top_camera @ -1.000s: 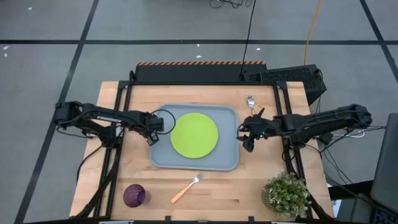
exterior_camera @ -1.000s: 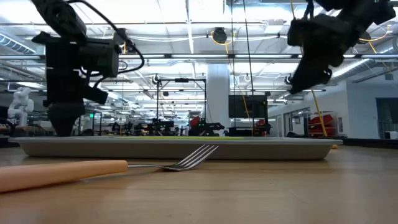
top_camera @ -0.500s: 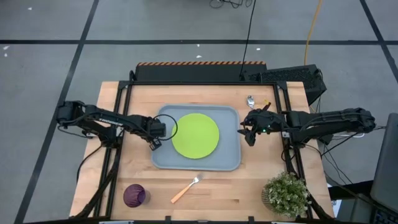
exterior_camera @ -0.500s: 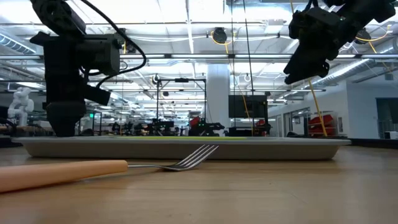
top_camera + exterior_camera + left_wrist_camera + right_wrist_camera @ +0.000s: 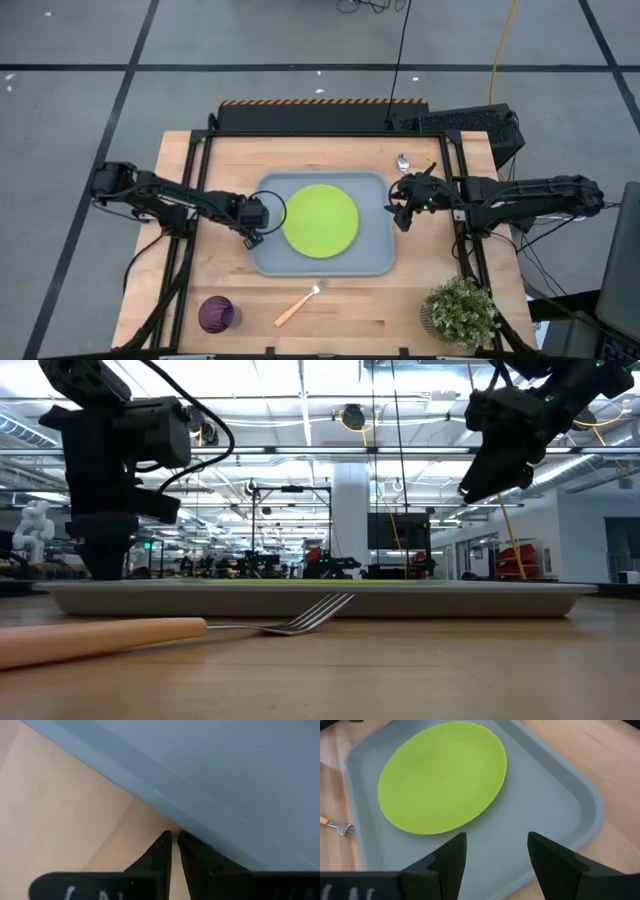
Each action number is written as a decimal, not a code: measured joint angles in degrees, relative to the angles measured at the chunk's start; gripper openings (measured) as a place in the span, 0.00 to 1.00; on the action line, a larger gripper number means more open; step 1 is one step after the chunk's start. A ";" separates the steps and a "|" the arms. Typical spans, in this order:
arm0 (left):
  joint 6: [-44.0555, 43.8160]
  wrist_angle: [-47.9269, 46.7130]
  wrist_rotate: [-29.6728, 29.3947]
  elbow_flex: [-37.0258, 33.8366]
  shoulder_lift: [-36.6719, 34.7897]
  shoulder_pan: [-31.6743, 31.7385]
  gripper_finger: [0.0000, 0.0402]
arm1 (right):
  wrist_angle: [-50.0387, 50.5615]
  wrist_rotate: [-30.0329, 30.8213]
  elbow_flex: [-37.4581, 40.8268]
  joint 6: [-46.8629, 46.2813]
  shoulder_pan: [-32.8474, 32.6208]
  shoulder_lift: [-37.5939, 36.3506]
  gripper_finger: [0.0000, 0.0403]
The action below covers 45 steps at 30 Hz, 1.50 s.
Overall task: Pick and place plate/cup/fork/spoon on tray
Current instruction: Adjust the gray serving tray to the center of the table, then put the yellow spoon on the gray serving tray to the right of the green plate
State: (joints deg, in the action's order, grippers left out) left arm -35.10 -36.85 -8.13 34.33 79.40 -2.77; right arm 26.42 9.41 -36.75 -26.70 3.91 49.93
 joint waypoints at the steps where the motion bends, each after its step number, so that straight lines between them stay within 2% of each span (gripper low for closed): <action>1: -0.08 0.79 0.39 0.00 0.00 -0.34 0.10 | 0.08 0.04 0.00 0.00 0.21 0.00 0.50; 9: -0.64 1.53 1.06 0.05 0.00 -1.88 0.10 | 0.26 1.37 0.00 1.05 1.83 0.00 0.50; 15: 1.55 -2.00 0.29 0.83 0.00 -0.08 0.10 | 4.78 7.14 0.00 0.09 6.63 0.02 0.50; 19: 2.47 -9.55 -1.74 5.21 0.00 1.91 0.10 | 10.86 2.73 0.00 -0.71 14.47 0.18 0.50; 22: 3.93 -15.96 -6.61 9.05 -0.34 3.03 0.10 | 13.76 -0.75 -0.60 1.36 19.55 1.84 0.50; 27: 8.75 -16.73 -12.93 14.16 -2.28 5.35 0.10 | 19.86 -1.60 -6.35 6.68 25.59 9.32 0.50; 31: 13.85 -14.56 -18.08 16.48 -4.08 7.63 0.10 | 22.71 -0.14 -11.98 10.62 28.78 16.81 0.50; 34: 19.11 -8.13 -20.46 16.79 -6.14 10.42 0.10 | 23.52 0.91 -14.67 12.43 31.42 22.12 0.50; 40: 29.76 9.11 -18.90 16.84 -11.72 15.82 0.10 | 24.45 -1.43 -16.44 12.79 35.47 31.26 0.50; 45: 32.40 17.38 -14.39 16.81 -16.63 16.66 0.10 | 25.28 -2.21 -16.44 11.63 36.91 34.43 0.50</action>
State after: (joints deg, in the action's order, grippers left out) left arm -2.70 -19.47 -22.52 51.14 62.77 13.89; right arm 51.70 7.20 -53.19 -15.07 40.82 84.36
